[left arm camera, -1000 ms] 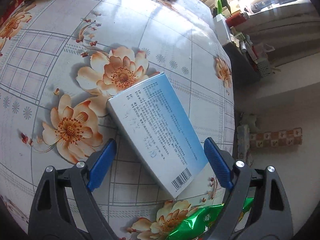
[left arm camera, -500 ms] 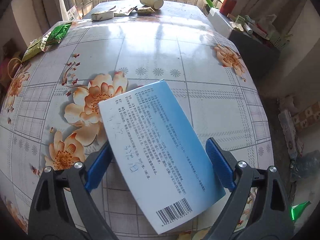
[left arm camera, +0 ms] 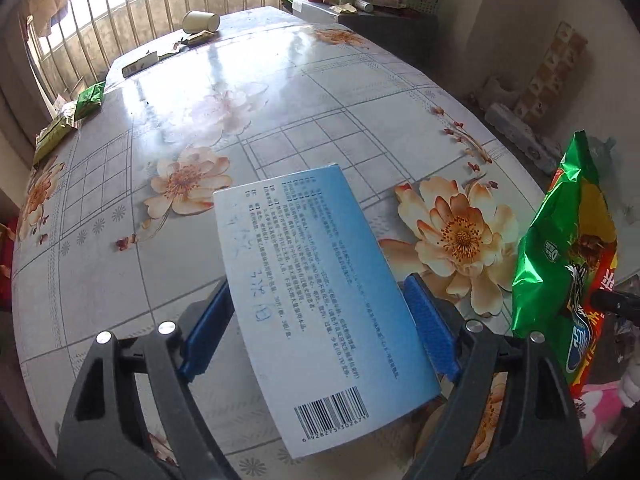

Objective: Collect trash
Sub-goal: 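Grasp the white-blue box with the left tool while the right tool holds the chip bag, then carry the box and chip bag over the blue wastebasket with both tools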

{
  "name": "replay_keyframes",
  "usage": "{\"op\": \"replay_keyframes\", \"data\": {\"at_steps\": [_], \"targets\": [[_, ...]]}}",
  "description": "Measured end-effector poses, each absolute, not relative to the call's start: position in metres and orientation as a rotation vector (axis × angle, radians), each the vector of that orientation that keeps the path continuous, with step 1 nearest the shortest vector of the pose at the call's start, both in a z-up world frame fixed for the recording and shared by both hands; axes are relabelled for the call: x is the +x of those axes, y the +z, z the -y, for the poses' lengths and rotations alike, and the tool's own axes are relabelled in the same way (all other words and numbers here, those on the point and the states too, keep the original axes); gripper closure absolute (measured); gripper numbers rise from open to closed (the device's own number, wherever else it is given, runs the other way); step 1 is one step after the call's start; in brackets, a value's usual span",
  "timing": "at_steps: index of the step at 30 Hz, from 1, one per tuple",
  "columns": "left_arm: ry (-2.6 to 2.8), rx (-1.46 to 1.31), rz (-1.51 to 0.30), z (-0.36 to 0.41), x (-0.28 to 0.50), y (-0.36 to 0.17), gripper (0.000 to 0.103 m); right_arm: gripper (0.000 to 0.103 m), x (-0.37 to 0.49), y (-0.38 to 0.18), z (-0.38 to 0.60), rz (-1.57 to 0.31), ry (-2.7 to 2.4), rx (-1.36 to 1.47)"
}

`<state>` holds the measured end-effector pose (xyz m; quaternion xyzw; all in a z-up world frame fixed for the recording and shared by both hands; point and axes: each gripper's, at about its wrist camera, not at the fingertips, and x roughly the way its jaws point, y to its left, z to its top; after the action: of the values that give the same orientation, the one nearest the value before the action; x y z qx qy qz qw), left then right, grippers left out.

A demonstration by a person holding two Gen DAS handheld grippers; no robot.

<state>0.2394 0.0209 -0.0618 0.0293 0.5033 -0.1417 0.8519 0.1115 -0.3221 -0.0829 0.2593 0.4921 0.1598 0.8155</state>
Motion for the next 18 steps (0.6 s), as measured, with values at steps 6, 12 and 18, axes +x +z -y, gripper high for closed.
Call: {"op": "replay_keyframes", "data": {"at_steps": [6,12,18], "targets": [[-0.294,-0.065,-1.012,-0.054,0.190,-0.052,0.028,0.096,0.110,-0.074,0.296,-1.067,0.368,0.457],[-0.422,-0.124,-0.871,-0.055,0.160,-0.011,0.031,0.096,0.112,-0.064,0.259,-1.082,0.415,0.334],[-0.503,-0.092,-0.897,-0.022,0.144,-0.021,0.031,0.096,0.124,-0.069,0.234,-1.102,0.448,0.346]]}}
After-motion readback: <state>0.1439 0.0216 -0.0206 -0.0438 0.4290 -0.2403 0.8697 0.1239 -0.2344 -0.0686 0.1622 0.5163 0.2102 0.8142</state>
